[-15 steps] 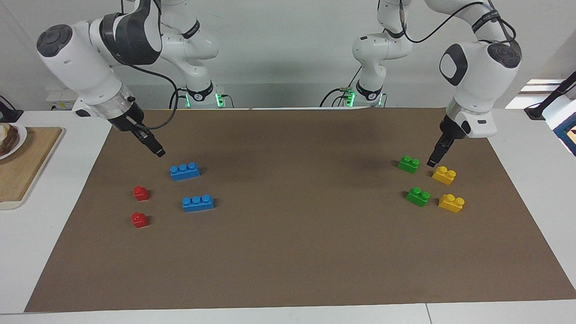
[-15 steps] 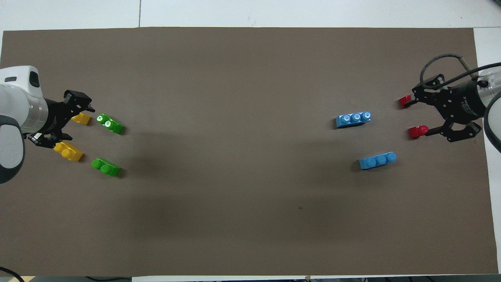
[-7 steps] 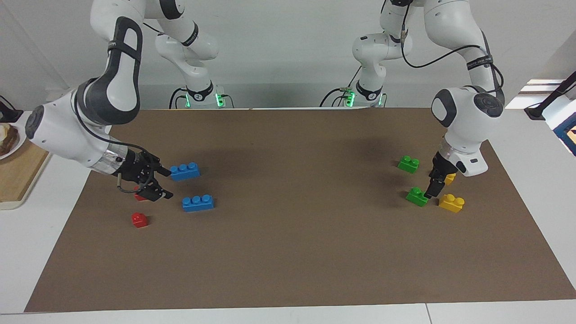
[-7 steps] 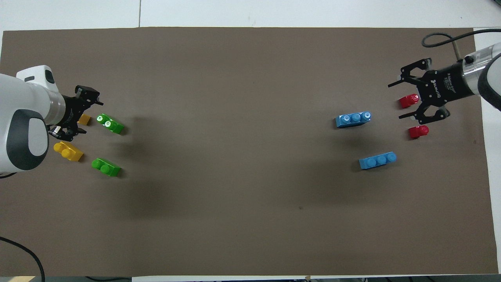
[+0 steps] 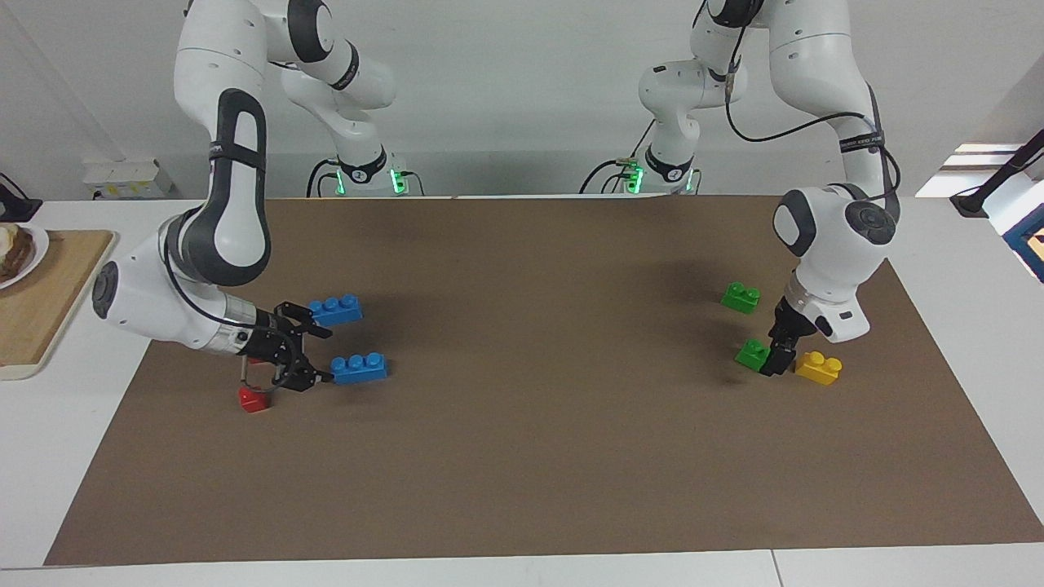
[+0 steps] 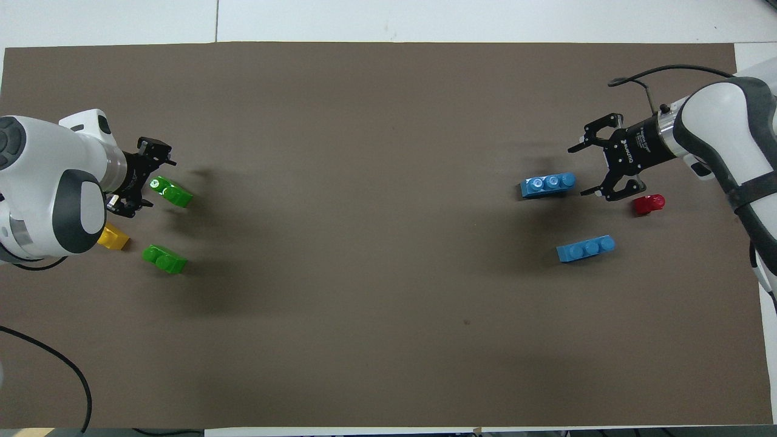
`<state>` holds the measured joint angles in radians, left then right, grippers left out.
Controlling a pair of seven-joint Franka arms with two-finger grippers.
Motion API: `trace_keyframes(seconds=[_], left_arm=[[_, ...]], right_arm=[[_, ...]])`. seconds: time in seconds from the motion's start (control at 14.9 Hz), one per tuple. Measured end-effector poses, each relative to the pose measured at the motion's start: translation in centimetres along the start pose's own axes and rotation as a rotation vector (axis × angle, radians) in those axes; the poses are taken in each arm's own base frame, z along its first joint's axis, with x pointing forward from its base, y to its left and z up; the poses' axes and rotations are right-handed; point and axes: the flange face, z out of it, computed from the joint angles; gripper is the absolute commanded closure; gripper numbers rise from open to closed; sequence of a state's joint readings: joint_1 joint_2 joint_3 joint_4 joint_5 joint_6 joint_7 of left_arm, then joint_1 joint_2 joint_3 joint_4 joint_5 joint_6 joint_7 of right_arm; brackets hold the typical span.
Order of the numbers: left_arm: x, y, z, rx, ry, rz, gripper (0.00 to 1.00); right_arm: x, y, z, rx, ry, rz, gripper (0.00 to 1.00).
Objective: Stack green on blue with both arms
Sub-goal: 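Reach the left gripper to the green brick while the right gripper reaches the blue brick, then close the left gripper on the green brick while the right gripper grasps the blue brick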
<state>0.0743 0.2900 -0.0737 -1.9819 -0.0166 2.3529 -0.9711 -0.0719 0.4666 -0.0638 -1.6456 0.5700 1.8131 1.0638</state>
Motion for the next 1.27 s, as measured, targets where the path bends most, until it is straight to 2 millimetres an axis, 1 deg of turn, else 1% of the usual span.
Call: trace_keyframes(seconds=[0.13,0.27,0.6,1.0,1.14,1.21,1.27], left_arm=[[0.0,-0.1,1.0,0.010,-0.008,-0.005,0.00],[0.1,-0.2,1.3,0.015,-0.011,-0.015,0.00],[0.9,-0.8,1.5,0.017,-0.011,-0.041,0.00],[0.6,-1.2,2.4,0.007,-0.005,-0.065,0.00],[0.5,-1.3,2.7,0.011,-0.007,-0.073,0.00],[0.4,-1.4,2.7,0.012,-0.007,-0.074,0.03],[0.5,-1.3,2.7,0.010,-0.006,-0.075,0.12]], right_arm=[[0.8,0.4,1.1,0.002,0.005,0.018,0.10],[1.3,0.7,1.8,0.005,0.009,0.029,0.10],[1.9,0.9,2.9,0.027,0.009,0.049,0.10],[2.2,1.0,4.4,0.060,0.018,0.056,0.11],[2.3,1.1,4.6,0.065,0.024,0.058,0.11],[2.4,1.1,4.6,0.070,0.027,0.060,0.12],[2.5,1.1,4.8,0.073,0.031,0.062,0.13]])
